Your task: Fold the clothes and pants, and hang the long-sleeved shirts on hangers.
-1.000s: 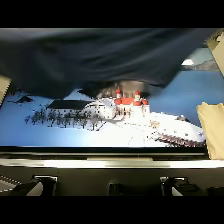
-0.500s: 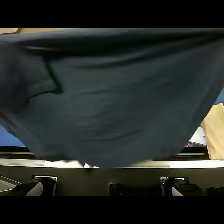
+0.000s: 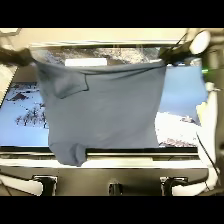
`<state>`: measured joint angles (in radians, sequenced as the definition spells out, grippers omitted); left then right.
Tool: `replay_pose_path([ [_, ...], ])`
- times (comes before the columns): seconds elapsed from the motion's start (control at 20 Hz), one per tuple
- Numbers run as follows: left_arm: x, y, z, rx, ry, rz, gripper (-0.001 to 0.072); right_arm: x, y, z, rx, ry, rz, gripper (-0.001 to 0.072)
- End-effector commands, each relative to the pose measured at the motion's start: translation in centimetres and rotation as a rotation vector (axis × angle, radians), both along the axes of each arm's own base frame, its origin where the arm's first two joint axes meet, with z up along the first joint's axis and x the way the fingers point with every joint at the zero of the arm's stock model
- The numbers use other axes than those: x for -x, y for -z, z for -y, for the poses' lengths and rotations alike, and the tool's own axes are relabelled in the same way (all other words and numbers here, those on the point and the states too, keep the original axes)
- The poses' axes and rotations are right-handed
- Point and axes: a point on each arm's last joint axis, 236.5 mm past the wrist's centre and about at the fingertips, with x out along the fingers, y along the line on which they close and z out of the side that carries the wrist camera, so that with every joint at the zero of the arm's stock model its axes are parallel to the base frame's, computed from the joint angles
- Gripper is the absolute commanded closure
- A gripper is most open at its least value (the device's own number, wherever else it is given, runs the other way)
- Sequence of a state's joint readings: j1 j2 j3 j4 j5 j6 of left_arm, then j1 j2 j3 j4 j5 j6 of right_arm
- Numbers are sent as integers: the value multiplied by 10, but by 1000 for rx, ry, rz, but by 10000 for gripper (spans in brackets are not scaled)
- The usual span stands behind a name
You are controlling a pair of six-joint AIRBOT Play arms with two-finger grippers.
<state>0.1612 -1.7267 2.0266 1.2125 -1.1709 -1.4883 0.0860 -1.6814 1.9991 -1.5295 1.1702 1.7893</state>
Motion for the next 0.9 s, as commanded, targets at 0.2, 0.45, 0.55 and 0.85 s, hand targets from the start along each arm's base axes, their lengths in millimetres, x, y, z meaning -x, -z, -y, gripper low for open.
replay_pose_path([
  [0.2, -78, 169, -11, 58, -42, -45, 694, -77, 156, -1, 30, 7, -34, 692],
  [0.45, -30, 157, -7, 81, 39, -210, 694, -37, 144, 5, 48, 11, -179, 691],
  [0.55, -3, 148, -1, 92, 83, -291, 694, -12, 135, 7, 56, 10, -261, 691],
  [0.85, 47, 160, 13, 128, 130, -501, 694, 54, 151, 6, 55, -8, -537, 690],
])
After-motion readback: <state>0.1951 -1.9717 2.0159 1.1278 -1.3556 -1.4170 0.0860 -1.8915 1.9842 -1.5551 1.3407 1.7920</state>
